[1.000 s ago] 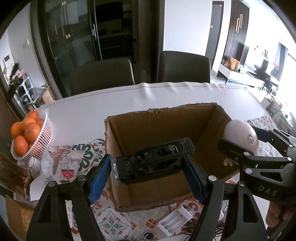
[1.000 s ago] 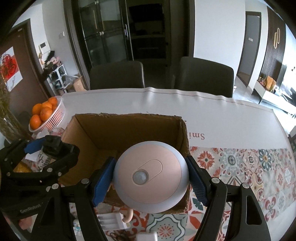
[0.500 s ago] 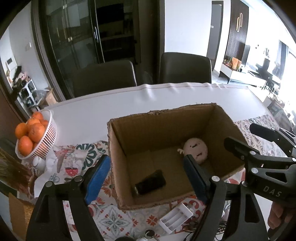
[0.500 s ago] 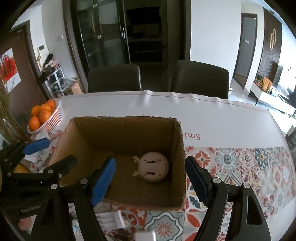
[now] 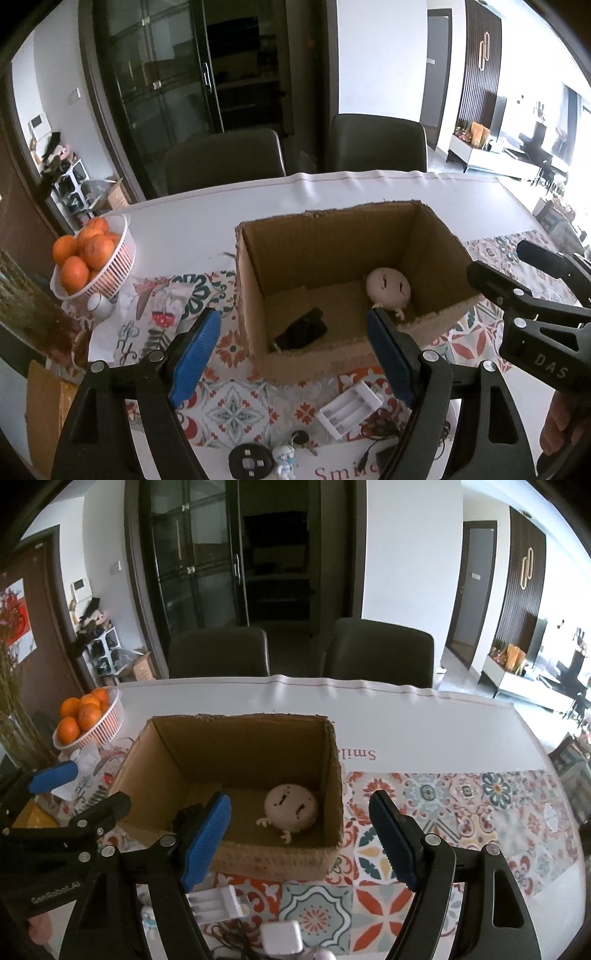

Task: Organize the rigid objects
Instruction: 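Move both open grippers back toward the remaining objects on the table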

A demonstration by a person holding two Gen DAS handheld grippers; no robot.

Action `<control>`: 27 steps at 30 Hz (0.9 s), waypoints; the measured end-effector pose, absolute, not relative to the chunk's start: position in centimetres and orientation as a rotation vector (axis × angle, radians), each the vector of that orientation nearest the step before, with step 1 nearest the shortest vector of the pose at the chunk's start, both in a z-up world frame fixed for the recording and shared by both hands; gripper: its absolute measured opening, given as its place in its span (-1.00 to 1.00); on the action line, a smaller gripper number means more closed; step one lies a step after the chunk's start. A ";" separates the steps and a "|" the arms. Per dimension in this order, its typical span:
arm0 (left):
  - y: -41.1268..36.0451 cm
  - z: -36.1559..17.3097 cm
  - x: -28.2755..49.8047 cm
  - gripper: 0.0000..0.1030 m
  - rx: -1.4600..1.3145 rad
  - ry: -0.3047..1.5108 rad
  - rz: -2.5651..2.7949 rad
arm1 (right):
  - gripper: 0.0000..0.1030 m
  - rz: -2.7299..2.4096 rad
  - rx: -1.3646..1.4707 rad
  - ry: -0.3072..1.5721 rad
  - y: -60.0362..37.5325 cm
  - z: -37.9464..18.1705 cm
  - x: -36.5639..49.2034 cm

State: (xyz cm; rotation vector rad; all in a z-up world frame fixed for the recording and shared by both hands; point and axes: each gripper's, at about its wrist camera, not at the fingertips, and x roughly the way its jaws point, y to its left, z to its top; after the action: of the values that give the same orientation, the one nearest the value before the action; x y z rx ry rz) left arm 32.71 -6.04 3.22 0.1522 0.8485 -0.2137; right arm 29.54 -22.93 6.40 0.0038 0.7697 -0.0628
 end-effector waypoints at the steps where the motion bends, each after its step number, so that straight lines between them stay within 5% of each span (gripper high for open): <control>1: -5.9 3.2 32.3 0.57 0.151 0.854 -0.214 | 0.51 -0.064 0.001 0.769 -22.8 6.4 29.1; 27: -2.9 -0.3 25.9 0.57 0.150 0.928 -0.230 | 0.51 -0.018 0.001 0.845 -19.7 3.0 23.2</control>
State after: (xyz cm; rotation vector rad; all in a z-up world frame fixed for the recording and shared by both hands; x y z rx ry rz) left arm 25.86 -2.85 -0.35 0.1497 0.9279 -0.2296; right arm 23.19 -19.70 2.97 0.0014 0.8453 -0.0176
